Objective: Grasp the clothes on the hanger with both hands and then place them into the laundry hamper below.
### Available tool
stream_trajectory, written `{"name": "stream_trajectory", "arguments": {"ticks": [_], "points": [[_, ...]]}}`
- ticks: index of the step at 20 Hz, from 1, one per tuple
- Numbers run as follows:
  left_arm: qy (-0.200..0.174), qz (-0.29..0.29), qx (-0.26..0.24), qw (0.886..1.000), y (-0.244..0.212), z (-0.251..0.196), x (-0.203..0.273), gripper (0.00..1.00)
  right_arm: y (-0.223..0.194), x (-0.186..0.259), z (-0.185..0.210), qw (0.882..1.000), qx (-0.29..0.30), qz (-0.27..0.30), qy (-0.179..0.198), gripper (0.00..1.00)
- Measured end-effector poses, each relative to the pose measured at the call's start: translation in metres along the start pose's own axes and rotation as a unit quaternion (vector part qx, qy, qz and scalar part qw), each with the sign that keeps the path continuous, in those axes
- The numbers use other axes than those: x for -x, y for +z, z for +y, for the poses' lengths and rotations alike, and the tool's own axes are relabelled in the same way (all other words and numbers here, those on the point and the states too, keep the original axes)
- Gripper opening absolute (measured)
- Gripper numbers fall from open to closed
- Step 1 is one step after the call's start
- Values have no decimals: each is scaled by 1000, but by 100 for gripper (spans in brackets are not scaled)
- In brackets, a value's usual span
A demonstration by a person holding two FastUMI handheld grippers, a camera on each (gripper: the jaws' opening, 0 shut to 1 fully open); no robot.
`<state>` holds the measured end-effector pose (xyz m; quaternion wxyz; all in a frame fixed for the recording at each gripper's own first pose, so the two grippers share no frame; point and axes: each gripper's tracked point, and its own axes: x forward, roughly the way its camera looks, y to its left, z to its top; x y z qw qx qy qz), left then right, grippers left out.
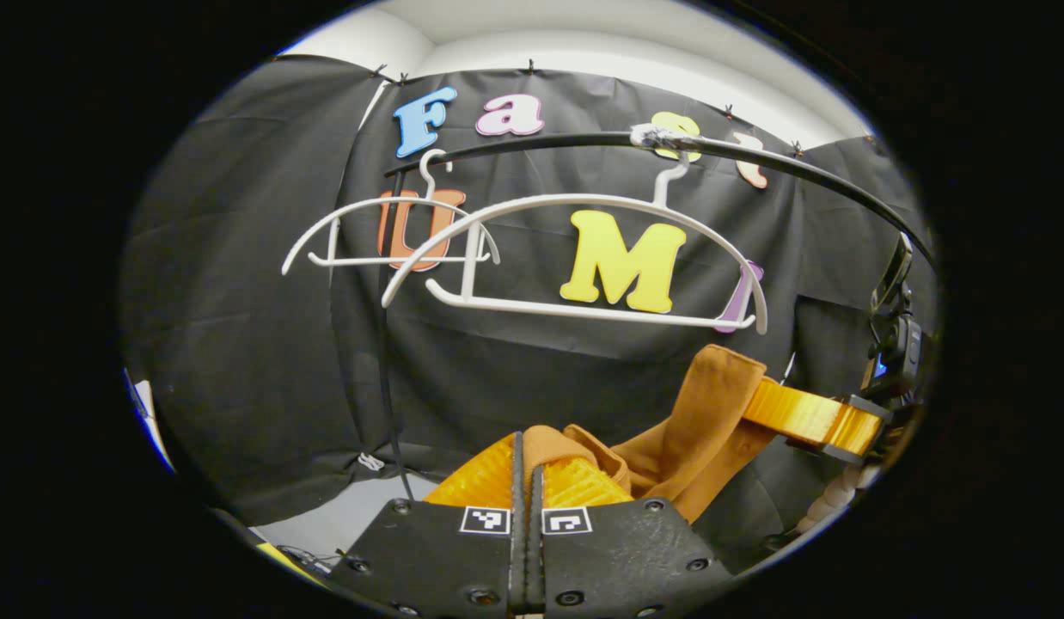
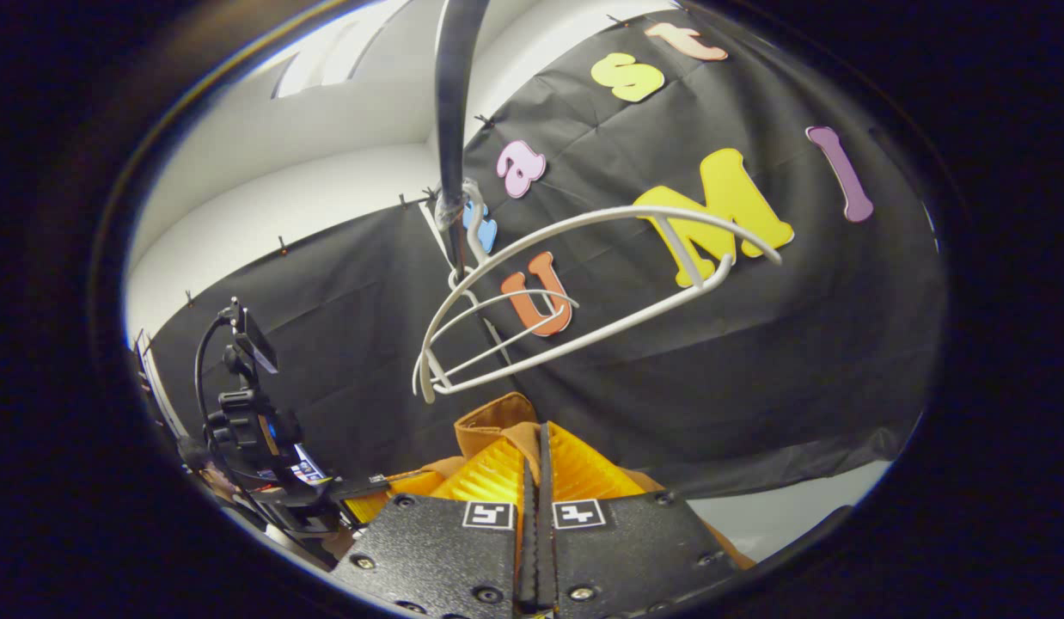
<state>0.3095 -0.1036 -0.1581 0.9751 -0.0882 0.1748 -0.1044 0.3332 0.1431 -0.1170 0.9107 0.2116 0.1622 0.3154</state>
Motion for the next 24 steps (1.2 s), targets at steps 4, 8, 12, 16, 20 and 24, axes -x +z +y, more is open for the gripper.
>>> {"name": "stream_trajectory", "arguments": {"ticks": [4,8,12,16,20,24], "points": [[-10,33,8,999,-46,-11,-3,0,-51,1,-9,999,-1,51,-13,4],[-13,77,20,997,-107,-17,-9,0,-106,1,-38,993,-21,110,-43,4],[-1,150,38,988,-183,-14,-12,0,-169,9,-79,978,-26,186,-92,4],[23,232,70,970,-268,-4,0,0,-228,15,-110,958,-31,256,-128,4],[45,296,99,949,-323,-6,15,0,-284,32,-133,930,-38,327,-162,4],[57,346,92,932,-354,-14,27,0,-317,40,-134,907,-33,376,-189,4]]}}
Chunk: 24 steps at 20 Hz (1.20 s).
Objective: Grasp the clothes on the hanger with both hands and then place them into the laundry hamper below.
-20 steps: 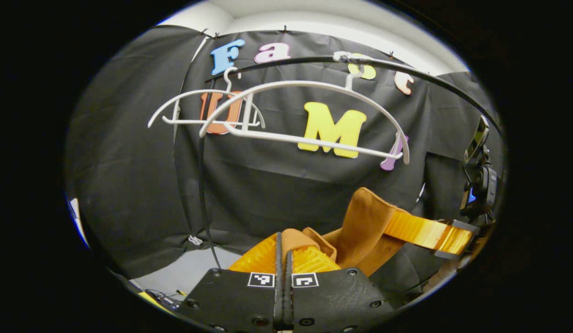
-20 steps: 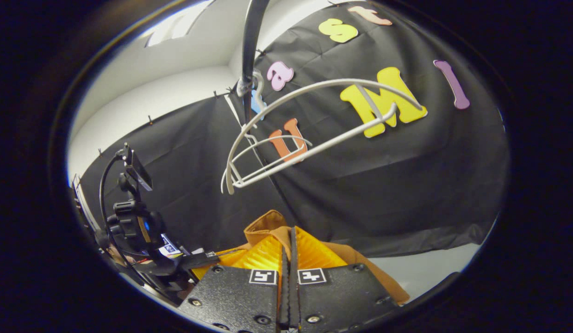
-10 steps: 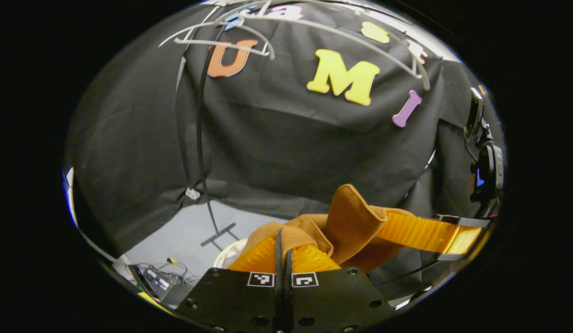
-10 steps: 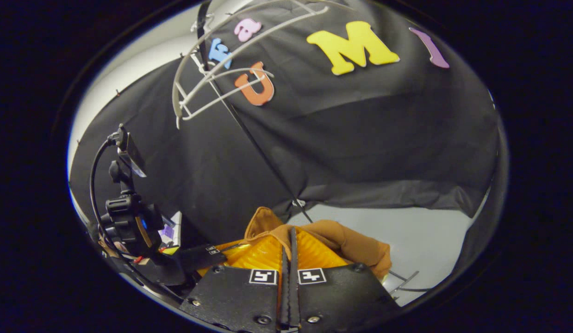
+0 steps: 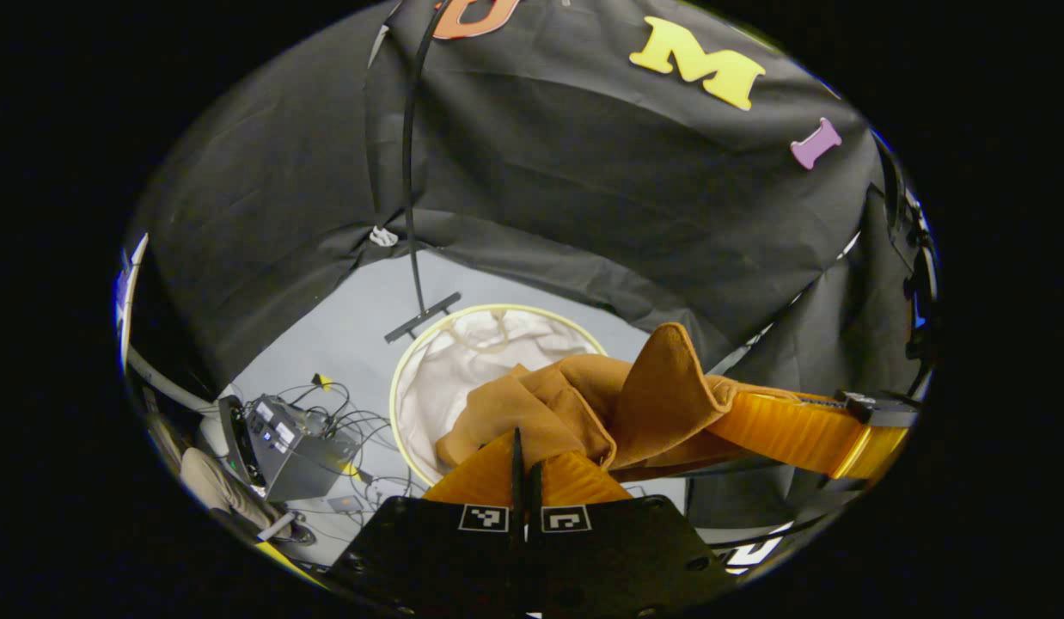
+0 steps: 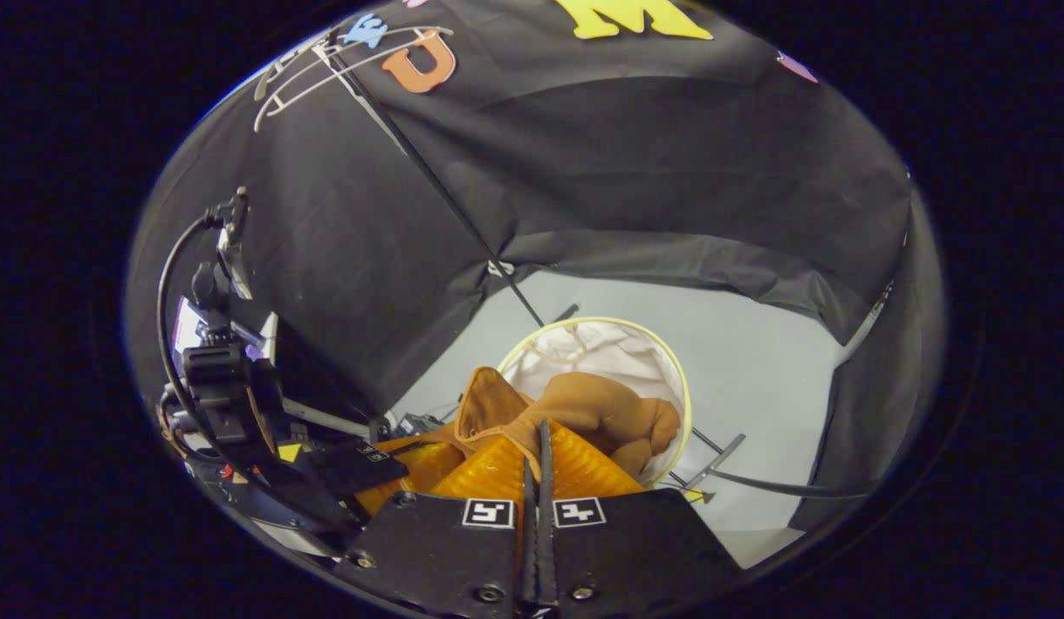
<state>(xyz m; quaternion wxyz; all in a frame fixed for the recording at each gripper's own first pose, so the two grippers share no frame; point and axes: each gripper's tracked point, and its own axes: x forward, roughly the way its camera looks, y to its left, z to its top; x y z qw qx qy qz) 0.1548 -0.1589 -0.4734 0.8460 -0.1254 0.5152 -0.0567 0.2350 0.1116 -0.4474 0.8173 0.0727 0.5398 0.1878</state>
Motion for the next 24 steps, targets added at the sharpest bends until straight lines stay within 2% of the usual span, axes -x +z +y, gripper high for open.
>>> {"name": "stream_trajectory", "arguments": {"ticks": [1,2,3,4,6,7,9,10,12,18,23,24], "points": [[-2,3,0,1000,-2,-2,-2,0,-1,1,-3,1000,3,2,-3,4],[-1,3,0,1000,-2,-1,-3,6,0,2,-5,1000,5,1,-7,4],[2,4,0,1000,-2,1,-3,0,0,0,-9,1000,6,2,-10,4],[6,4,-1,1000,-1,3,-2,0,-2,-1,-11,1000,7,6,-16,4],[8,-2,-6,1000,3,6,-3,12,-4,-2,-20,999,12,8,-36,4],[10,-14,-6,1000,9,8,3,0,-3,-2,-28,998,15,7,-52,4],[26,-23,-20,999,12,16,3,67,6,3,-32,998,7,-16,-61,7],[33,-23,-24,999,15,17,7,100,12,4,-31,998,6,-26,-64,31],[33,-24,-23,999,13,18,11,97,18,5,-31,997,9,-40,-71,78],[39,-39,-27,998,16,29,31,98,27,14,-36,993,36,-67,-93,81],[36,-92,-37,994,33,39,72,100,24,62,-8,984,82,-110,-111,81],[33,-111,-38,993,38,39,87,97,28,75,3,981,93,-128,-114,81]]}}
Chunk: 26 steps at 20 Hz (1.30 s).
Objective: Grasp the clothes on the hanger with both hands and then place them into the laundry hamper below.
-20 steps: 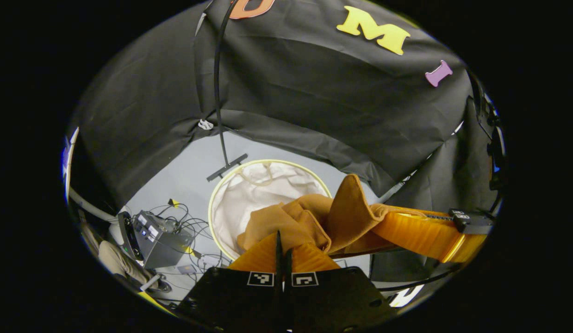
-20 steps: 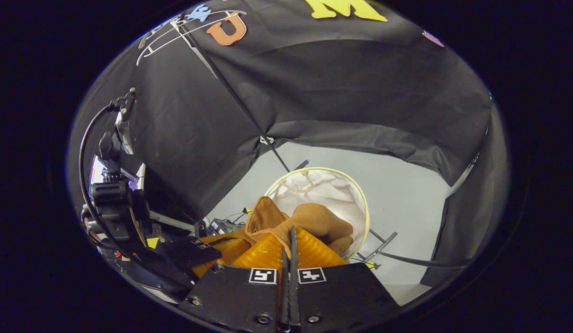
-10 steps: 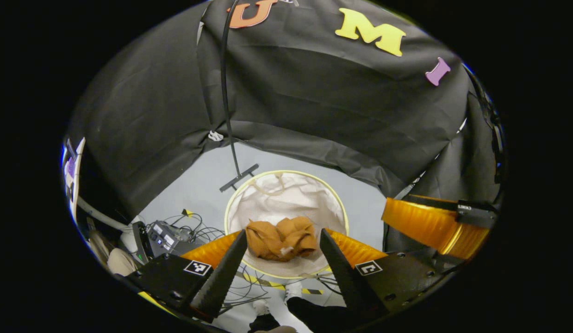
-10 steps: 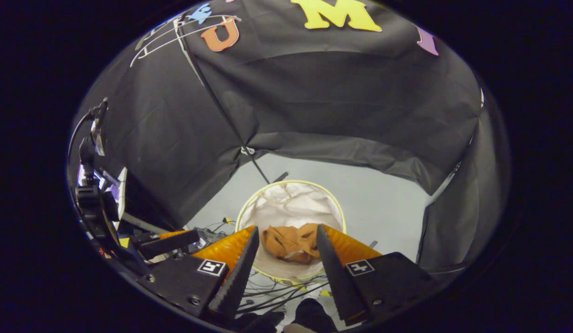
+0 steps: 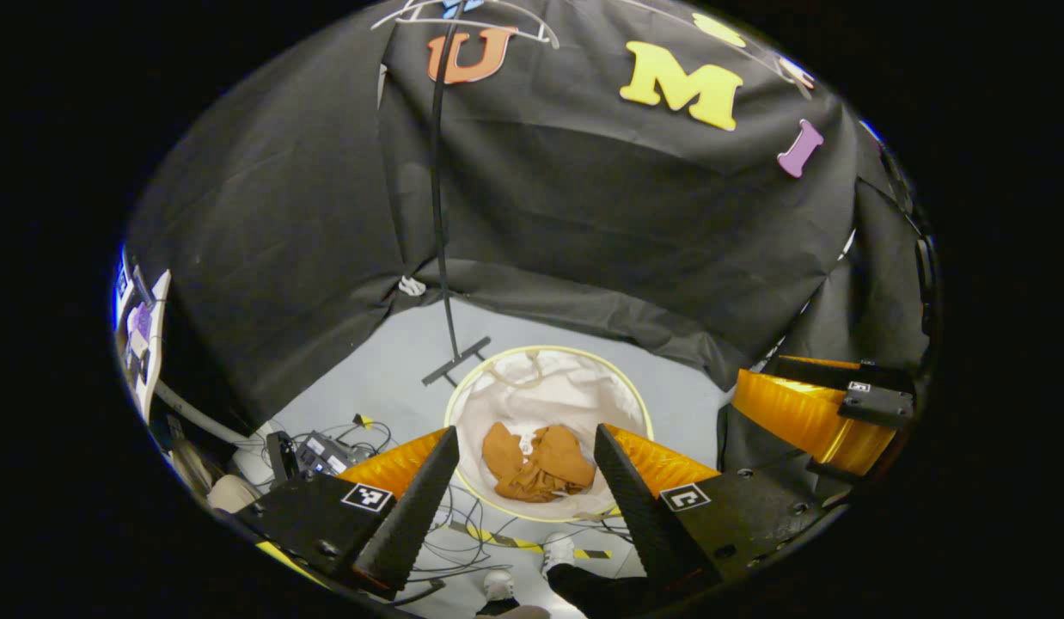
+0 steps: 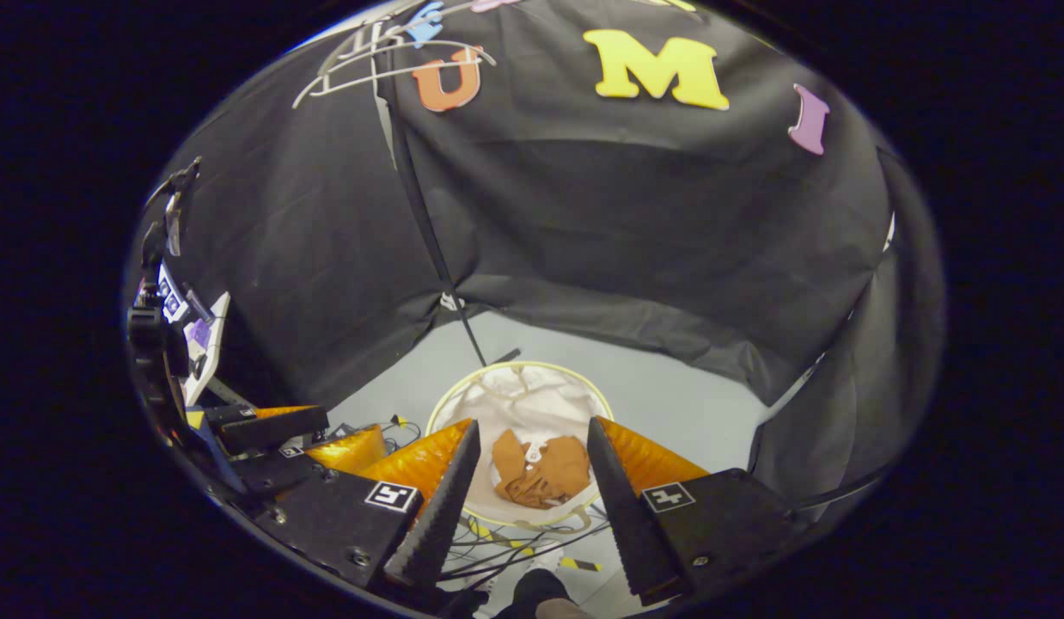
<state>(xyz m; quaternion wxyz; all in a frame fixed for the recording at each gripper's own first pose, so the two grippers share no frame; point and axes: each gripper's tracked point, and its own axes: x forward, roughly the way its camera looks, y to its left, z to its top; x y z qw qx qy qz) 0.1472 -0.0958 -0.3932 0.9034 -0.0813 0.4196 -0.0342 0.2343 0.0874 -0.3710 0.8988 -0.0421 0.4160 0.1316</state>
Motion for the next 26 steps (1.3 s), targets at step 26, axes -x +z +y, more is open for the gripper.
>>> {"name": "stream_trajectory", "arguments": {"ticks": [26], "points": [[13,-402,-100,910,139,52,427,100,65,439,72,920,-30,-390,-32,100]]}}
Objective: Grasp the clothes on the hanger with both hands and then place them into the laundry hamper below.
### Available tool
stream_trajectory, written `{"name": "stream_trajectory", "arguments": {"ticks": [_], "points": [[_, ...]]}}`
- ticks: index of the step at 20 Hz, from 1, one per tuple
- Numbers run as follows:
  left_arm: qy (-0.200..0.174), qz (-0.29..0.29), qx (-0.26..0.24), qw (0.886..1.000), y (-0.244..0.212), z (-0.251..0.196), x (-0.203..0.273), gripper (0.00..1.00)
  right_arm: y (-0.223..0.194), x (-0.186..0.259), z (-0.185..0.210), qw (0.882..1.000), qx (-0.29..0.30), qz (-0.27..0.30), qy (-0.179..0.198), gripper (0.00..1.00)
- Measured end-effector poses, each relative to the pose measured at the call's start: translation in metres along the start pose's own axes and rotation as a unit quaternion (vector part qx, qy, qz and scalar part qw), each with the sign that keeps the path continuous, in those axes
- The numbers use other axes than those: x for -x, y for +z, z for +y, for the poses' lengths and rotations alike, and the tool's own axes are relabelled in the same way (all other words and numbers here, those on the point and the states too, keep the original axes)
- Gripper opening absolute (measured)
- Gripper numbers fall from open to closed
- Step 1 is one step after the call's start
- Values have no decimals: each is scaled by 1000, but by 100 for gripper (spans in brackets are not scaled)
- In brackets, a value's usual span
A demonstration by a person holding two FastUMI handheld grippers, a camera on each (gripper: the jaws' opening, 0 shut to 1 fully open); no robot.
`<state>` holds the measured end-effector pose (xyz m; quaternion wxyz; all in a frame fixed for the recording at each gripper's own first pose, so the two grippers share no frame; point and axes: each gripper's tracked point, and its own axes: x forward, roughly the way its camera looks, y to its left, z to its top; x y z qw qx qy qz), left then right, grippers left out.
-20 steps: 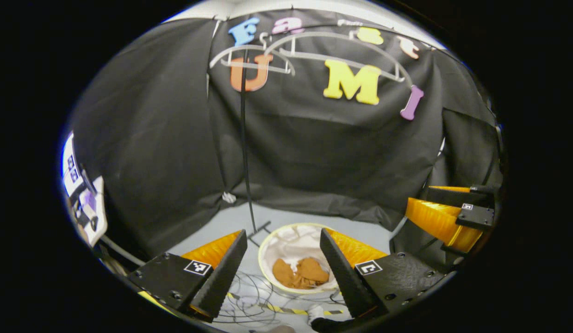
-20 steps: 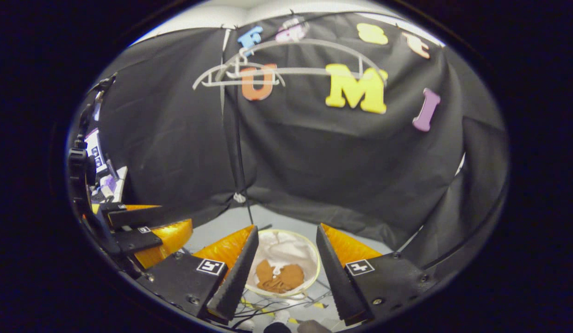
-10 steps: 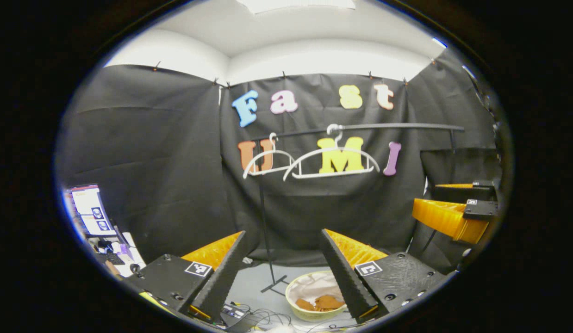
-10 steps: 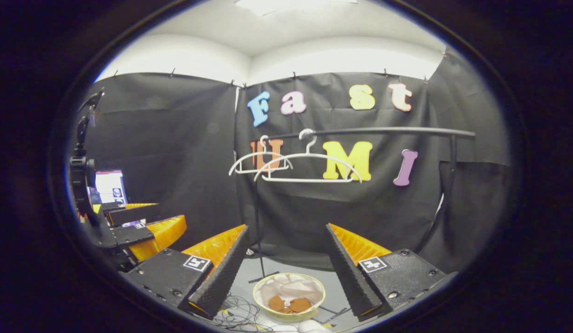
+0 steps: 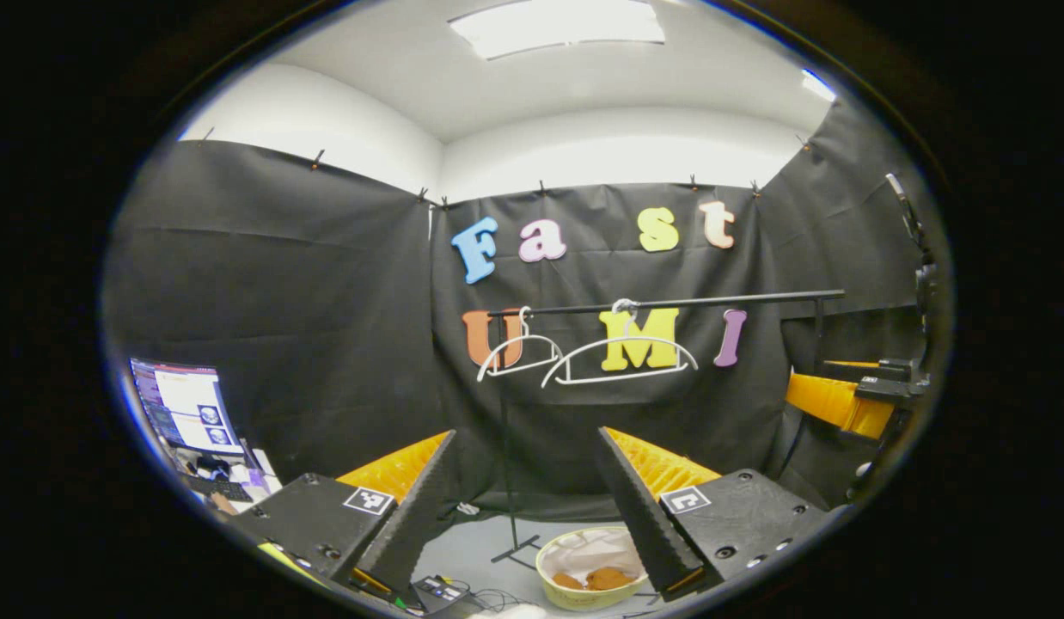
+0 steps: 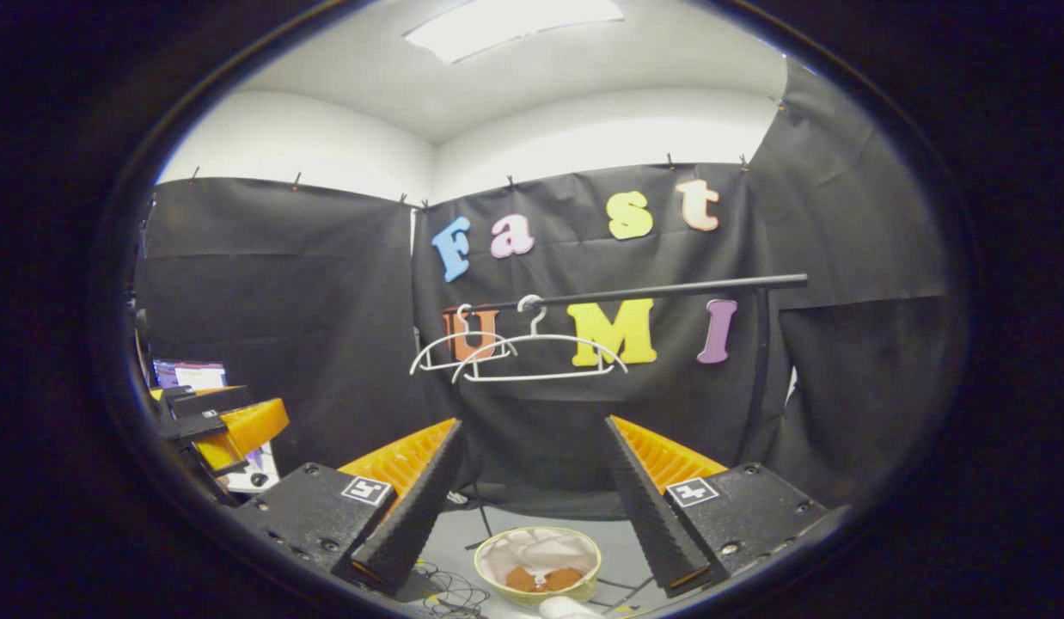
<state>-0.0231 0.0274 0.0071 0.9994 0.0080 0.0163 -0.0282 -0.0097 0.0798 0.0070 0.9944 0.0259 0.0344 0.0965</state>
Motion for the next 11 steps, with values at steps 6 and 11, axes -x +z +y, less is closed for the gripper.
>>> {"name": "stream_trajectory", "arguments": {"ticks": [6,11], "points": [[5,-5,14,1000,3,-7,-1,100,-3,14,-4,1000,7,-2,-2,99],[-1,-6,16,1000,6,-7,-1,100,6,18,-2,999,30,-19,-7,100]]}}
